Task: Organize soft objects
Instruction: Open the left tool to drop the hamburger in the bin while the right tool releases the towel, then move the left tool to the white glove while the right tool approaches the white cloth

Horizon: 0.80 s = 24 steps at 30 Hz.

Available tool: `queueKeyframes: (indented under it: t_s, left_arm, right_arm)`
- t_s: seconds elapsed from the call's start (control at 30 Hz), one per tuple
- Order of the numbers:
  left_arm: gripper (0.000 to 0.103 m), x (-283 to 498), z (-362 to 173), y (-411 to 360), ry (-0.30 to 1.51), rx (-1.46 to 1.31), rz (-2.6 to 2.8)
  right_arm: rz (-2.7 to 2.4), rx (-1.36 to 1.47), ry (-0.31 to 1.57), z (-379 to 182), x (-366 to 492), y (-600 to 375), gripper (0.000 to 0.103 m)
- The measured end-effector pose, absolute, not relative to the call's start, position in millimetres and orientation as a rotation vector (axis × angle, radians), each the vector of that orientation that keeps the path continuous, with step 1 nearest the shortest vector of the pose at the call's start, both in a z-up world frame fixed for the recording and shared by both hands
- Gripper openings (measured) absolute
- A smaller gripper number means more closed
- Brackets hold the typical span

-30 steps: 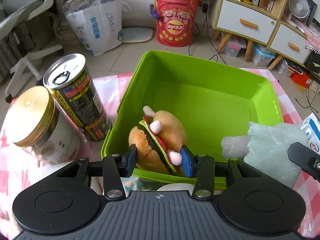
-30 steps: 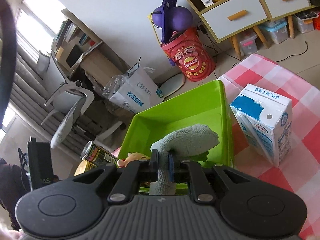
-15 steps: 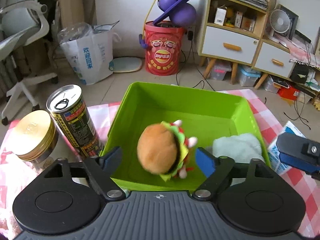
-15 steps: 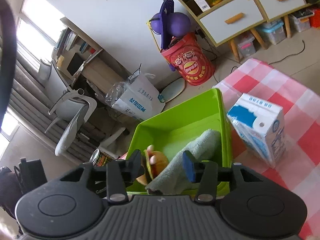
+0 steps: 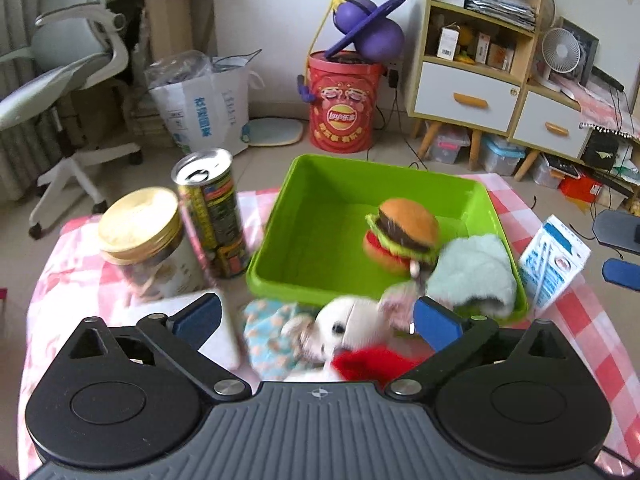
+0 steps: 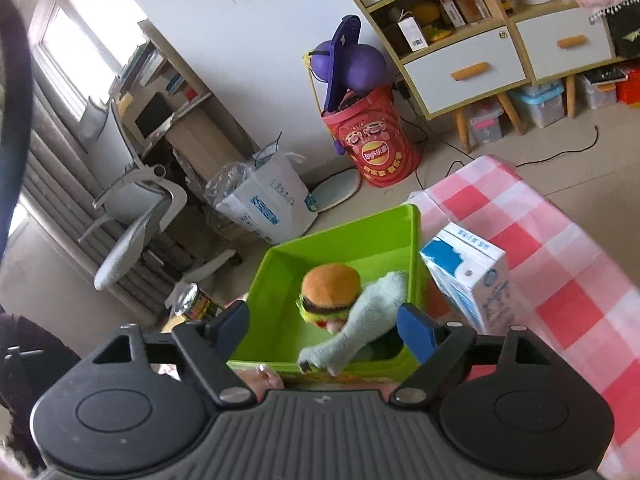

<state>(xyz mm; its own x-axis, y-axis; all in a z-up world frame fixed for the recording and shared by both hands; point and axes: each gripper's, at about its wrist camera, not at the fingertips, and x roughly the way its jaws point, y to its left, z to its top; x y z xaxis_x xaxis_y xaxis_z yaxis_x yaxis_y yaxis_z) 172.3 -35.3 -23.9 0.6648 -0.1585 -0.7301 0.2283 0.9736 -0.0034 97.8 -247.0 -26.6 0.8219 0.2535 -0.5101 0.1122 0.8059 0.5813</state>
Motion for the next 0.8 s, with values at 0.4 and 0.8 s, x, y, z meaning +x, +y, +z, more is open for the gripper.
queueKeyframes:
  t_s: [0.4,0.8]
  left_arm:
    - [0.098,109,-32,-2,0.835,0.032,-0.147]
    - [0.098,71,-52,0,0.895,0.036,-0.085]
  right_arm:
    - [0.082,0.413,0.647,-15,58,-221,0.081]
    - [-0.025,0.297,0.881,-46,54,-210,0.081]
